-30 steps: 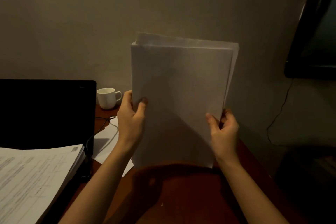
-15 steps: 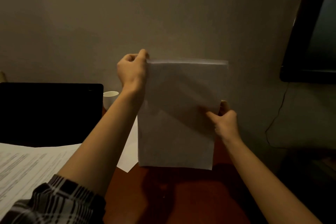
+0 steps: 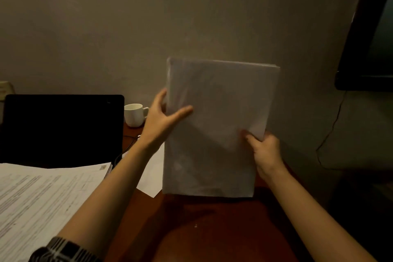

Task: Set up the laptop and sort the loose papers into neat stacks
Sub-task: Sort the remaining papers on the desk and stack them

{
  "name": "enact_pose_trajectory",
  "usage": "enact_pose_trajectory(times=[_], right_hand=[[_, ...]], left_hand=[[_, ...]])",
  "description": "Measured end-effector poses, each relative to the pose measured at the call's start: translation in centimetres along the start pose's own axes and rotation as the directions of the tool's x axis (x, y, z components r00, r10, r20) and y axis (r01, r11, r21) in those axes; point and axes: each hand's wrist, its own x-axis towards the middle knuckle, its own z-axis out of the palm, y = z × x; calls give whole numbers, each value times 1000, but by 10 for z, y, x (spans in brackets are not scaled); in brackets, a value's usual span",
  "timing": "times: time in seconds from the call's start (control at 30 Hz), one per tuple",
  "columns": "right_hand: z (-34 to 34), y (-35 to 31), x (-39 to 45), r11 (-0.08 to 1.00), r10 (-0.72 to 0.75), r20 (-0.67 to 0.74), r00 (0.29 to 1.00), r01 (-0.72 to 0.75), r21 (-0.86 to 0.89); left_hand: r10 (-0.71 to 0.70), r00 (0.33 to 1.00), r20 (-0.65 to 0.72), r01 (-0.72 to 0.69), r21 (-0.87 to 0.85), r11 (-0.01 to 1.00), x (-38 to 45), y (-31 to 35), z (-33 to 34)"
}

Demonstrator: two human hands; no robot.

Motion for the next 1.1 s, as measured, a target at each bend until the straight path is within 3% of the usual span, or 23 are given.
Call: enact_pose_trajectory(times=[0.1, 0.17, 0.3, 0.43, 0.5, 0.63, 0.7, 0.77, 0.83, 0.9, 0.97, 1.03, 1.1], right_hand=[[-4, -6, -1, 998, 32, -17, 999, -32, 50], [-6, -9, -3, 998, 27, 0, 1000, -27, 56], [-16, 0, -3, 997, -3, 97, 995, 10, -73], [-43, 36, -18, 942, 180, 176, 968, -118, -313], [-51, 46, -27, 931, 250, 200, 948, -179, -317], [-47, 39, -9, 924, 314, 75, 947, -286, -252], [-45, 39, 3, 916, 363, 85, 928, -339, -217], [-42, 47, 6, 912, 392, 130, 911, -365, -186], [-45, 59, 7, 914, 383, 100, 918, -362, -181], [-49, 68, 11, 922, 349, 4, 937, -343, -179], [-54, 71, 13, 922, 276, -136, 951, -302, -241], [-58, 73, 13, 912, 179, -255, 950, -258, -318], [-59, 73, 13, 913, 156, -309, 938, -257, -317]], left_hand=[[-232, 963, 136, 216, 121, 969, -30, -35, 0], [-316, 941, 122, 305, 99, 947, -43, -54, 5], [-337, 940, 52, 336, 38, 941, -51, -72, 9], [-416, 906, 82, 415, 24, 909, -70, -90, 14], [-399, 909, 120, 398, 30, 917, -75, -92, 18], [-308, 933, 183, 323, -55, 945, -66, -86, 25], [-319, 923, 214, 336, -46, 941, -61, -87, 25], [-379, 900, 216, 382, 30, 924, -58, -90, 26], [-406, 906, 117, 372, 238, 898, -57, -94, 26], [-245, 970, -8, 204, 580, 789, -54, -96, 20], [-156, 987, -28, 118, 788, 605, -50, -100, 13], [-335, 941, -44, 178, 906, 383, -47, -109, 7], [-520, 843, -134, 229, 966, 121, -48, -119, 4]])
